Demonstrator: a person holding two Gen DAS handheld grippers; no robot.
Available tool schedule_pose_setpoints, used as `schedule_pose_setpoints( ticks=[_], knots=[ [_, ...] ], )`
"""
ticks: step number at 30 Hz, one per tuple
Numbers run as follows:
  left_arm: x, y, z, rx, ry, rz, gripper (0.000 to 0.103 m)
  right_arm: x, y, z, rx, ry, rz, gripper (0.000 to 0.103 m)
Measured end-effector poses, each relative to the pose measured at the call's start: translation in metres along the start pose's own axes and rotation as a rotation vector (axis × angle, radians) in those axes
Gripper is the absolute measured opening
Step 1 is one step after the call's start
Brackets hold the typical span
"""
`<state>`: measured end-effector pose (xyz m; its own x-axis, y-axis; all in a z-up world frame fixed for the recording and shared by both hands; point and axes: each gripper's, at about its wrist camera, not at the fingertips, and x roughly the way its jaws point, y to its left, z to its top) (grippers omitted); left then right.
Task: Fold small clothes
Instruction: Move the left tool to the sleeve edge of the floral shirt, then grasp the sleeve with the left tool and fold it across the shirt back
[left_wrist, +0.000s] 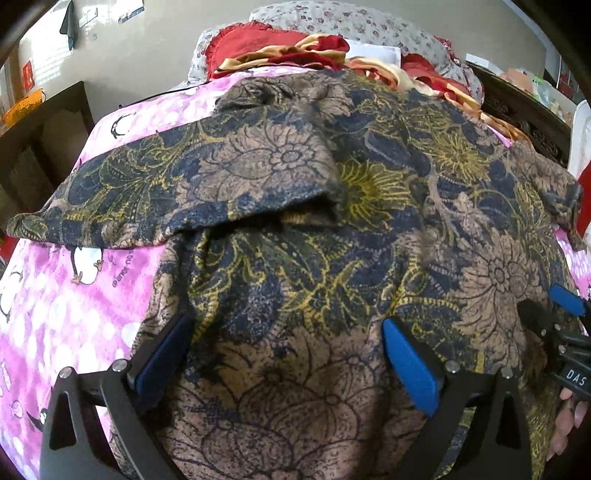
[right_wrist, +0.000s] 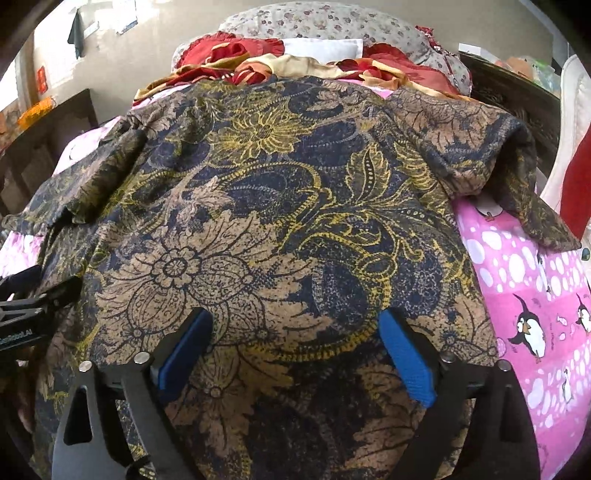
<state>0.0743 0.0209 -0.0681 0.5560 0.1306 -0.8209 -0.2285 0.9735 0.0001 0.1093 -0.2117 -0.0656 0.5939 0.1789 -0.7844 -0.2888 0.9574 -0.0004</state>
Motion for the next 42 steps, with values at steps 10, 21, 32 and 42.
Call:
schedule_pose_setpoints(
  ticks=[10, 21, 32, 42],
  knots=[
    [-0.003, 0.001, 0.000, -0.013, -0.017, -0.018, 0.103, 0.002, 0.001, 0.001, -0.007, 0.005, -0.007, 0.084],
    [-0.085, 0.110, 0.036, -0.163, -0.078, -0.271, 0.103, 0.001, 0.002, 0.000, -0.007, 0.000, -0.007, 0.084],
    [-0.047, 0.292, 0.033, -0.777, 0.024, -0.448, 0.096, 0.001, 0.000, 0.000, 0.000, 0.000, 0.004, 0.085],
    [0.009, 0.322, 0.045, -0.939, 0.036, -0.495, 0.061, 0.001, -0.001, 0.000, 0.000, 0.000, 0.005, 0.085]
  ],
)
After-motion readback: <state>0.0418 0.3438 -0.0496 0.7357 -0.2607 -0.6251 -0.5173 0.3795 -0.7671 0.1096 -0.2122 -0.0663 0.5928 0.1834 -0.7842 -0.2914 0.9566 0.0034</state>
